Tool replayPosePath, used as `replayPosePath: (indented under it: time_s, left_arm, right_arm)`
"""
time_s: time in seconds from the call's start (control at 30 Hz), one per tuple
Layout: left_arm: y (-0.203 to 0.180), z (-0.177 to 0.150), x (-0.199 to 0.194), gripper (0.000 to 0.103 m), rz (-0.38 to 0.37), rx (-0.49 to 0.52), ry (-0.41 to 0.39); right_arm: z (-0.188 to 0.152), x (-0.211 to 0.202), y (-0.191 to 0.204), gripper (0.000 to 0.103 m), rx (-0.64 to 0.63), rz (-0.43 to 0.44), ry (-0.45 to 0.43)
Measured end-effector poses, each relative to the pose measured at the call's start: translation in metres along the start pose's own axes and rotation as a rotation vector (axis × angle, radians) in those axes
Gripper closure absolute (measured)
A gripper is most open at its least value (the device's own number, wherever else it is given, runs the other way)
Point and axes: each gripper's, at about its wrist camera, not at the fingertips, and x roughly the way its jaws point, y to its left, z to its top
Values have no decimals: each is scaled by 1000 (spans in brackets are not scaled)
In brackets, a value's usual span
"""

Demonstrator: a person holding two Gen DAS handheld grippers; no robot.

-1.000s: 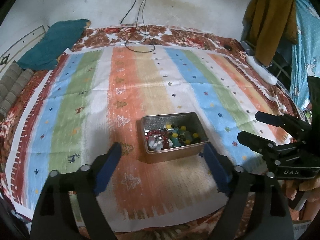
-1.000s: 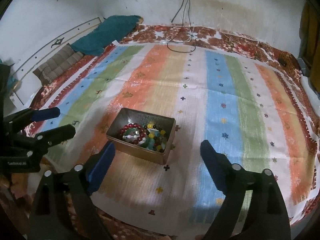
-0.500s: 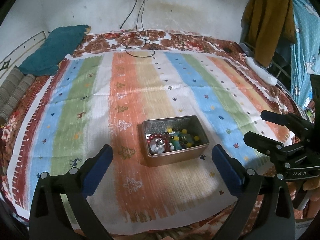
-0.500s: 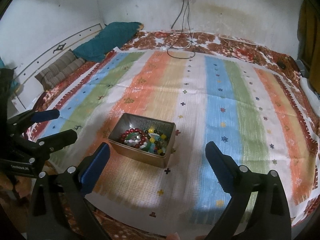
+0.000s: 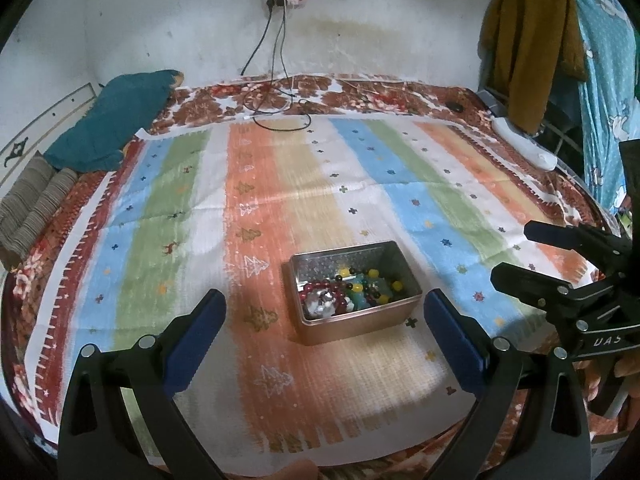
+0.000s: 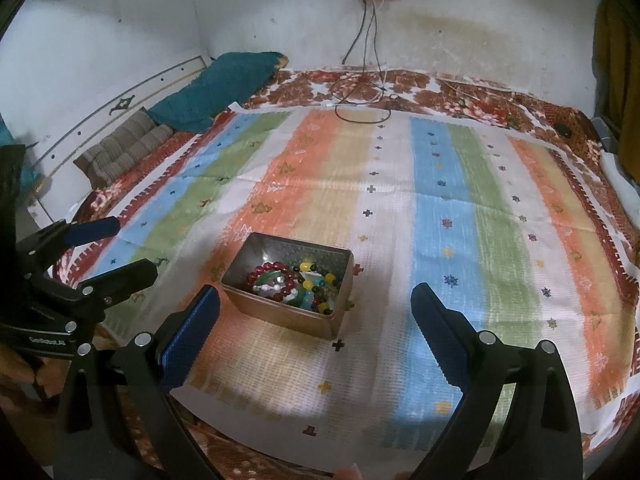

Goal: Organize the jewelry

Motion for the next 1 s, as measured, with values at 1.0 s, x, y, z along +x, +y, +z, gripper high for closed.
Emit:
replayPosePath:
  time_s: [1.0]
  left_arm:
    - [-4,0,-1,6,12,43,-16]
  right_arm:
    - [-3,-3,2,6,5,13,-10]
